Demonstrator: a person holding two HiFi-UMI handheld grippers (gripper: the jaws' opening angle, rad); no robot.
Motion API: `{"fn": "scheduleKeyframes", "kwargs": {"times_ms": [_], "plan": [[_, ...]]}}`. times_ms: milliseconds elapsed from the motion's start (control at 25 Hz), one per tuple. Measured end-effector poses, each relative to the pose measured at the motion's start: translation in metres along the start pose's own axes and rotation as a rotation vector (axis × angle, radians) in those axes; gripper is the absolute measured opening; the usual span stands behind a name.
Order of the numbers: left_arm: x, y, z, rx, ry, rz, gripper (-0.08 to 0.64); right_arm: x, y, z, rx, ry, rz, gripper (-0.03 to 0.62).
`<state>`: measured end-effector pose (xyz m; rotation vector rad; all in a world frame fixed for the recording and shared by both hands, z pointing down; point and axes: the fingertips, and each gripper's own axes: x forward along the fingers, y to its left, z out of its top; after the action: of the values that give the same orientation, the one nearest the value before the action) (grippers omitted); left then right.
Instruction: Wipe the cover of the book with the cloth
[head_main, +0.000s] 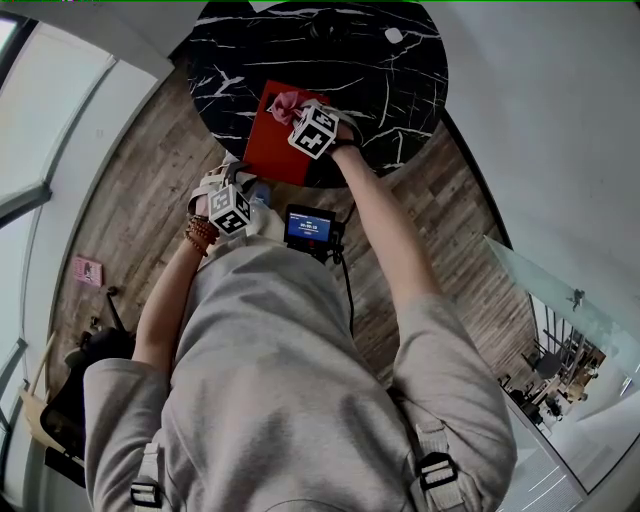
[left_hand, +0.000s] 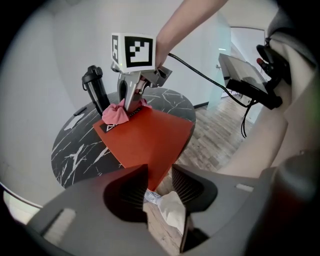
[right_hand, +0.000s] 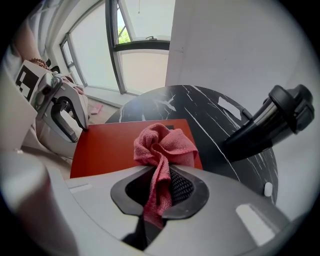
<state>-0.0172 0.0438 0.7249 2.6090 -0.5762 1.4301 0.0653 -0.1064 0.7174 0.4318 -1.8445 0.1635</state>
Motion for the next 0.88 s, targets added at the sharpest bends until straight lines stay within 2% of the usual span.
{"fn": "scheduleKeyframes", "kwargs": {"times_ms": [880], "plan": [[0.002, 0.000, 0.000, 0.000, 0.010, 0.017, 0.143, -0.003, 0.033, -0.002, -0.009, -0.013, 0.039, 0.057]]}}
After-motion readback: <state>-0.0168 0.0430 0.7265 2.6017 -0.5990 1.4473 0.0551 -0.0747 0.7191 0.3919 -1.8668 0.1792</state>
